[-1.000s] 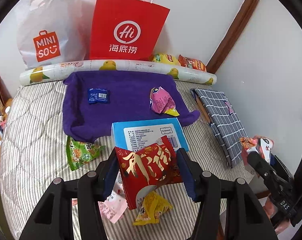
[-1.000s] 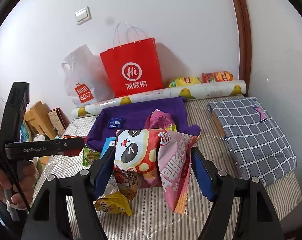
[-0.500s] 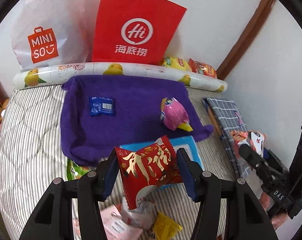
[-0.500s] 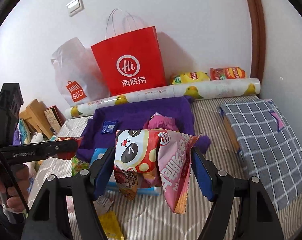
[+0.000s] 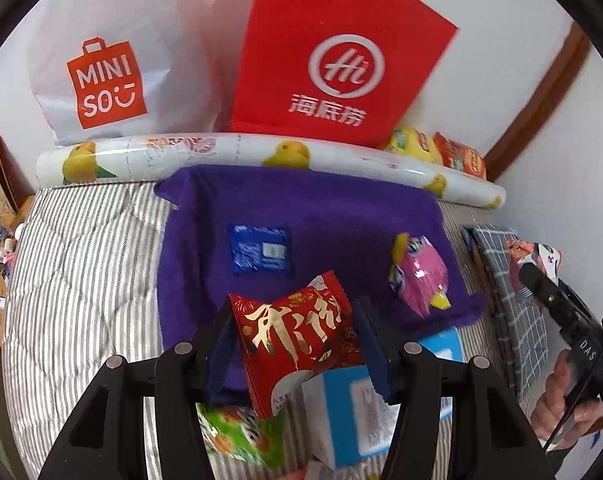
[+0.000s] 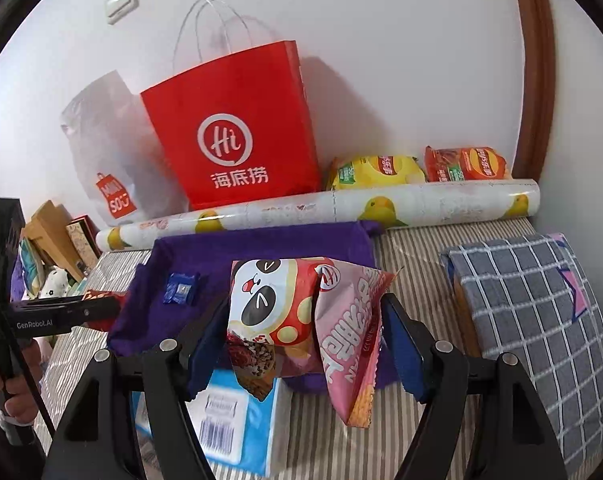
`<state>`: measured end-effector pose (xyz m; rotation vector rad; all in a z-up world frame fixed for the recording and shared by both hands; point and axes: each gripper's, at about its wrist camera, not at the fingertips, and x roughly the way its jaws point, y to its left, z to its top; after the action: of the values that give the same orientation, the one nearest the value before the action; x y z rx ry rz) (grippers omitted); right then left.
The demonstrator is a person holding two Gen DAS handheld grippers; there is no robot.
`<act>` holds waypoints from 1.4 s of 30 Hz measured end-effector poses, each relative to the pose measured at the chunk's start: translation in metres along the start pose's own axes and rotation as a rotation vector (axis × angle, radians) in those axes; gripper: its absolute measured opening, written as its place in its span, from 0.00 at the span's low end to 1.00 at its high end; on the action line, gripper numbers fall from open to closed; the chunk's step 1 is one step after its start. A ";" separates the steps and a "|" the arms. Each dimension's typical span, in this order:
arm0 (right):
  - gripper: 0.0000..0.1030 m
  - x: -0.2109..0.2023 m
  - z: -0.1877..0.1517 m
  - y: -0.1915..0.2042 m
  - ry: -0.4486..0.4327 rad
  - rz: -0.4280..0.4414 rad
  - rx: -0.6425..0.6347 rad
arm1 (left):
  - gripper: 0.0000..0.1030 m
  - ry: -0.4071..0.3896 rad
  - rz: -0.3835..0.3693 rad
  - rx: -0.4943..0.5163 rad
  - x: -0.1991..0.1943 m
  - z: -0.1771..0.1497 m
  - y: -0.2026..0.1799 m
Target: Organize snacks
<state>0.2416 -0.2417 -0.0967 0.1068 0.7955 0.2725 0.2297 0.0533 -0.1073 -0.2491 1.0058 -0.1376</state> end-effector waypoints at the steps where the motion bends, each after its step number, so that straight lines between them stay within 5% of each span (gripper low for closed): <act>1: 0.71 0.004 0.004 0.000 0.000 0.002 0.000 | 0.53 0.000 0.003 -0.003 0.002 0.002 0.002; 14: 0.71 0.078 0.073 0.005 0.065 0.087 -0.014 | 0.53 0.028 0.028 -0.015 0.039 0.036 0.020; 25: 0.71 0.152 0.063 -0.003 0.236 0.111 0.012 | 0.53 0.083 0.042 -0.008 0.069 0.037 0.028; 42: 0.71 0.186 0.043 -0.010 0.355 0.057 0.000 | 0.53 0.171 0.026 0.002 0.094 0.028 0.017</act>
<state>0.3985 -0.1987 -0.1972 0.0820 1.1457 0.3506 0.3038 0.0523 -0.1744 -0.2251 1.1780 -0.1383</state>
